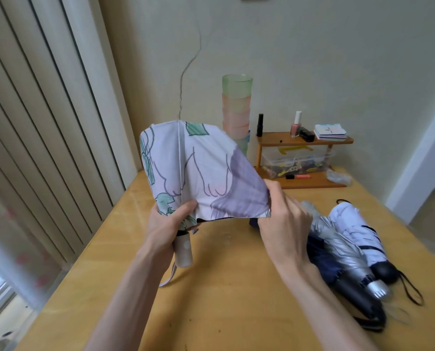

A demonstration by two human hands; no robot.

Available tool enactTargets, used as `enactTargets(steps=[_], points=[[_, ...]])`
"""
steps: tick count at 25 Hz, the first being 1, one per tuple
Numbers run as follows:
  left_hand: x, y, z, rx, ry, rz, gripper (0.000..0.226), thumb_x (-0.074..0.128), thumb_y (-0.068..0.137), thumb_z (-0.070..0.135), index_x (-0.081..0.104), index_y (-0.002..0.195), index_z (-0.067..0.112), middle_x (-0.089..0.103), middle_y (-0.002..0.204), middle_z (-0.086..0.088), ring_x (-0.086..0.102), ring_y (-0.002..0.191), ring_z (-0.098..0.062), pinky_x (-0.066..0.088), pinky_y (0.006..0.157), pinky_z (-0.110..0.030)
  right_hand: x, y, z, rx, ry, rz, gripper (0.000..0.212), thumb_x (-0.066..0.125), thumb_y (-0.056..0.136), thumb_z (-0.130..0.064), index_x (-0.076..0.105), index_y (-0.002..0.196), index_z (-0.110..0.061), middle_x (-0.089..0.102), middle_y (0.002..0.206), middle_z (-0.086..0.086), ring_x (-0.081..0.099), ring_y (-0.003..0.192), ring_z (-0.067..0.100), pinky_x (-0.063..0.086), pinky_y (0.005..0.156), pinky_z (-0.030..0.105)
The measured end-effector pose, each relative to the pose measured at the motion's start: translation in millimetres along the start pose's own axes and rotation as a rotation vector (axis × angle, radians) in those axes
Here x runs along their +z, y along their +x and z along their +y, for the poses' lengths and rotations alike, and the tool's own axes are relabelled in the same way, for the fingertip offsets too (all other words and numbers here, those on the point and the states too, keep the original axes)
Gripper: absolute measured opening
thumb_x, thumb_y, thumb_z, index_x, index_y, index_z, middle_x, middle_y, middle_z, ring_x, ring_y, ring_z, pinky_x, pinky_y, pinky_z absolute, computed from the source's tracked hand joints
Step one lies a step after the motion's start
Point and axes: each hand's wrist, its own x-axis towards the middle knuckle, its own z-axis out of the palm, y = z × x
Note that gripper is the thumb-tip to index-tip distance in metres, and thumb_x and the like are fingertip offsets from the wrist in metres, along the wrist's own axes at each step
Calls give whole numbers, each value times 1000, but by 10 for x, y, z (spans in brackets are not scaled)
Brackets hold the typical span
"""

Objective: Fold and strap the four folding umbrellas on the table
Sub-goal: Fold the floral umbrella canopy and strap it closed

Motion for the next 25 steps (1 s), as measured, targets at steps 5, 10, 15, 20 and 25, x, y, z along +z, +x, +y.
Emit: enactTargets(steps=[5,10,15,20,25], points=[[100,-43,-24,-32,-21,-24,40,87,80,12,69,116,5,74,96,-11,67,82,-29,56,71,-40,78,57,50,244,336,-66,31,71,93,-4,66,120,-18,78,94,0,70,80,27,48,60,34],[-204,-43,186,104,175,-38,41,83,73,14,65,107,-2,69,86,-18,68,69,-33,56,61,-36,-247,358,313,282,793,-976,103,88,83,-21,27,160,-53,48,155,-15,48,141,-2,46,112,31],[-346,-115,295,86,451,-179,53,88,63,13,66,110,7,76,84,-11,71,68,-21,57,56,-30,-280,494,66,314,1016,-654,60,77,97,-18,53,149,-32,61,139,-11,61,129,3,51,102,21],[-326,-74,172,84,531,-283,69,91,61,12,63,124,16,79,100,-2,76,83,-20,61,67,-35,-195,482,107,234,852,-670,20,82,91,-33,79,109,-25,61,122,-1,61,119,18,53,104,41],[-349,-90,219,109,476,-218,69,92,58,16,64,120,16,79,96,-2,74,78,-16,59,63,-29,-330,505,205,225,630,-817,30,85,75,-59,82,93,-35,65,110,-18,63,109,3,52,96,34]])
